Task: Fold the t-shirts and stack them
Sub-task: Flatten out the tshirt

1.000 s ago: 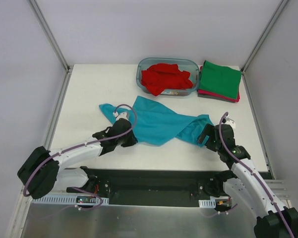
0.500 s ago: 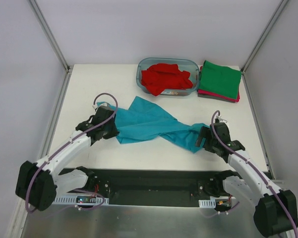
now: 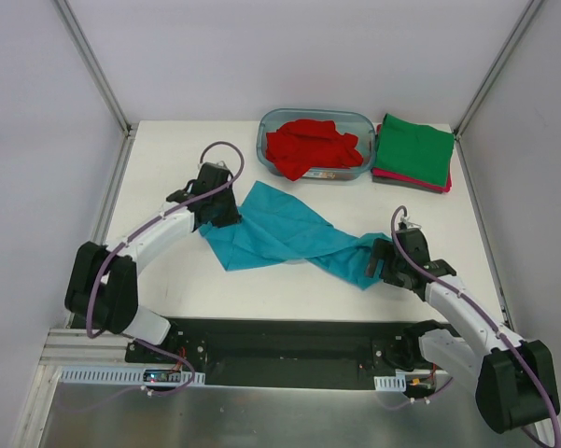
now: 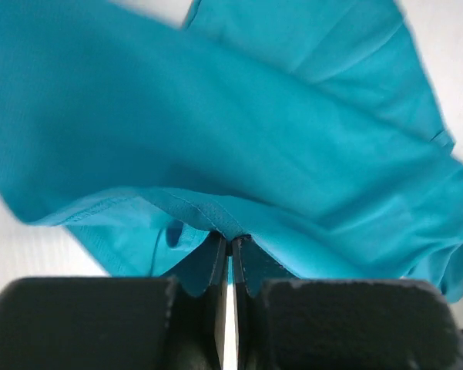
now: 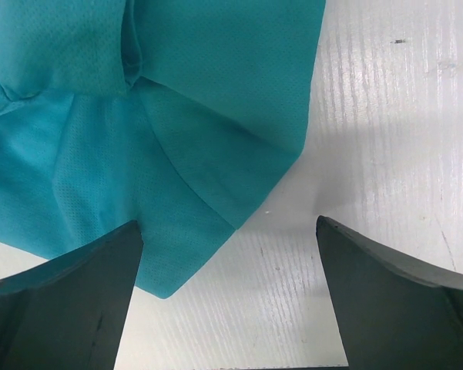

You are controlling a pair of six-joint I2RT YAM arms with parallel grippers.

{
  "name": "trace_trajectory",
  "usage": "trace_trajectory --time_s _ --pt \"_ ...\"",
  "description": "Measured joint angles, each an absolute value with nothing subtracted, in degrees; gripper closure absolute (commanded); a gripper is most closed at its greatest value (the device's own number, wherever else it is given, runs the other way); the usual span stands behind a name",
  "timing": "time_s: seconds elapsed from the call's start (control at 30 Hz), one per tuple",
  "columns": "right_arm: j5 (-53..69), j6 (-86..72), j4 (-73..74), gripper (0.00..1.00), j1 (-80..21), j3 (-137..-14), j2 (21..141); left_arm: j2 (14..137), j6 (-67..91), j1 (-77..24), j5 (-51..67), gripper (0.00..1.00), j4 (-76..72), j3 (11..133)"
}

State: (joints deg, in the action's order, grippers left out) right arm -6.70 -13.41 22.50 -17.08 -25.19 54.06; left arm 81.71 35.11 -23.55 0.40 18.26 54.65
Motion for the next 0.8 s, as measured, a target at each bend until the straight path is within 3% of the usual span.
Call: trace_trajectory --time_s 0.03,0.13,0.33,0.6,0.8 --pt "-6.8 -13.3 22.5 0.03 -17.1 -25.2 54.0 83.5 34.7 -23.5 1.1 0.97 17.7 56.6" --pt "-6.9 -12.8 22.5 0.03 -17.1 -25.2 53.6 88.4 33.1 -23.2 3.0 0.71 15.8 60.7" --pt "-7.7 -11.8 22.6 0.03 -17.1 -25.4 53.0 94.4 30.1 -23.2 6.1 0.49 15.6 62.7" --pt "-7.7 -11.5 22.5 0.03 -17.1 -25.5 53.1 93.5 28.6 -23.1 7.5 0.47 15.2 59.2" --pt "-7.4 -11.3 22.5 0.03 -17.1 -25.5 53.2 93.9 27.2 -21.1 9.7 0.55 13.9 57.7"
